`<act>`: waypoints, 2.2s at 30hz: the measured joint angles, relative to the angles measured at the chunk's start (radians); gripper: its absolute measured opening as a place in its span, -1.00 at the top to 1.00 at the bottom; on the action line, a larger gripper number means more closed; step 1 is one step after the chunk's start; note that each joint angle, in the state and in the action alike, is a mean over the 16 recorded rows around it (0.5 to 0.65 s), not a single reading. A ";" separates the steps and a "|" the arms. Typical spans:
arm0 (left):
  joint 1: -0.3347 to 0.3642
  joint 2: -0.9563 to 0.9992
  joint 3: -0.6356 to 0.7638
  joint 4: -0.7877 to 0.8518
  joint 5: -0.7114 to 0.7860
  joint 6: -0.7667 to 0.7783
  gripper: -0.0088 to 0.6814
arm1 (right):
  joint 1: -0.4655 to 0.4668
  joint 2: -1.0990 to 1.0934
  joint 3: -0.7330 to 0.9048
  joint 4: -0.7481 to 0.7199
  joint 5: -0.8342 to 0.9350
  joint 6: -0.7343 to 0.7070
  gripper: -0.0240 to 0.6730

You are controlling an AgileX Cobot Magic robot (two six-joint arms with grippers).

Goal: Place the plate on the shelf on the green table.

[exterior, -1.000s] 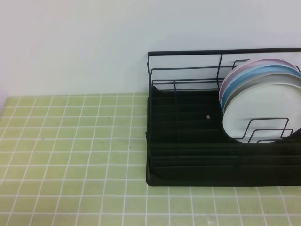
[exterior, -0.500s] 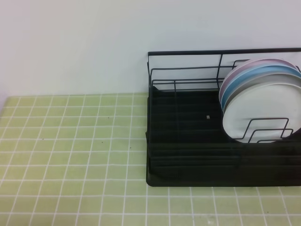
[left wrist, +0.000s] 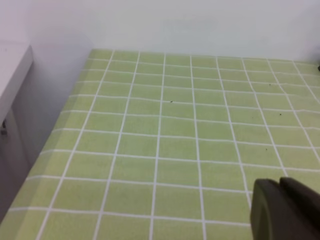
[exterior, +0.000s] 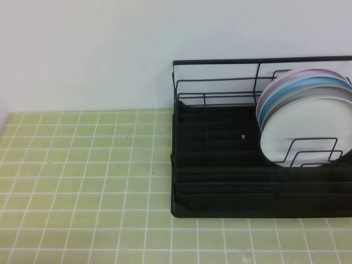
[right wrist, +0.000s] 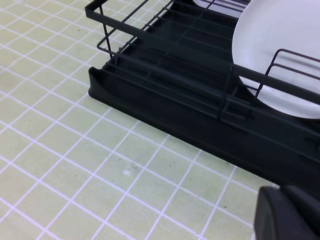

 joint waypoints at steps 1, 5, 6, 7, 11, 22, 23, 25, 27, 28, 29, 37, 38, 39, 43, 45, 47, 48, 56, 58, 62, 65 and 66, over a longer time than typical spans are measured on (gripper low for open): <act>0.000 0.000 0.000 0.000 0.000 0.003 0.98 | 0.000 0.000 0.000 0.000 0.000 0.000 0.94; 0.000 0.000 0.000 0.000 0.000 0.011 0.98 | 0.000 0.000 0.000 0.000 0.000 0.000 0.94; 0.000 0.000 0.000 0.000 0.000 0.012 0.98 | 0.000 0.000 0.000 0.000 0.000 0.000 0.94; 0.001 0.000 0.000 0.000 0.000 0.013 0.98 | 0.000 0.000 0.000 0.000 0.000 0.000 0.94; 0.001 0.000 0.000 0.000 0.000 0.016 0.98 | 0.000 0.000 0.000 0.000 0.000 0.000 0.94; 0.001 0.000 0.000 0.000 0.000 0.017 0.98 | 0.000 0.000 0.000 0.000 0.000 0.000 0.94; 0.001 0.000 0.000 0.000 0.000 0.017 0.98 | 0.000 0.000 0.000 0.000 0.000 0.000 0.94; 0.001 0.000 0.000 0.000 0.000 0.017 0.98 | 0.000 -0.003 0.000 0.000 0.000 0.000 0.94; 0.001 0.000 0.000 0.000 0.000 0.017 0.98 | 0.000 -0.009 0.000 -0.004 -0.002 -0.004 0.94; 0.001 0.000 0.000 0.000 0.000 0.017 0.98 | -0.001 -0.014 0.001 -0.006 -0.002 -0.007 0.94; 0.001 0.000 0.000 0.000 0.000 0.017 0.98 | -0.001 -0.021 0.003 -0.010 -0.004 -0.010 0.94; 0.001 0.001 0.000 -0.001 0.000 0.017 0.98 | -0.003 -0.134 0.069 -0.055 -0.076 -0.036 0.94; 0.001 0.001 0.000 -0.002 0.000 0.017 0.98 | -0.003 -0.154 0.085 -0.061 -0.094 -0.039 0.94; 0.001 0.001 0.000 -0.002 0.000 0.017 0.98 | -0.003 -0.176 0.103 -0.068 -0.115 -0.042 0.94; 0.001 0.002 0.000 -0.002 0.000 0.017 0.98 | -0.005 -0.254 0.192 -0.084 -0.215 -0.049 0.94; 0.001 0.002 0.000 -0.002 0.000 0.017 0.98 | -0.008 -0.287 0.240 -0.085 -0.268 -0.049 0.94; 0.001 0.002 0.000 -0.002 0.000 0.017 0.98 | -0.013 -0.312 0.283 -0.085 -0.312 -0.048 0.94; 0.001 0.002 0.000 -0.002 0.000 0.018 0.98 | -0.016 -0.322 0.303 -0.084 -0.331 -0.048 0.94; 0.001 0.002 0.000 -0.002 0.000 0.022 0.98 | -0.043 -0.351 0.394 -0.072 -0.410 -0.046 0.94; 0.001 0.002 0.000 -0.002 0.000 0.024 0.98 | -0.049 -0.351 0.400 -0.072 -0.408 -0.046 0.94; 0.001 0.002 0.000 -0.002 0.000 0.026 0.98 | -0.056 -0.351 0.400 -0.079 -0.399 -0.040 0.94; 0.001 0.002 0.000 -0.002 0.000 0.027 0.98 | -0.058 -0.350 0.400 -0.102 -0.395 -0.008 0.94; 0.001 0.002 0.000 -0.002 0.000 0.027 0.98 | -0.058 -0.350 0.400 -0.116 -0.393 0.012 0.94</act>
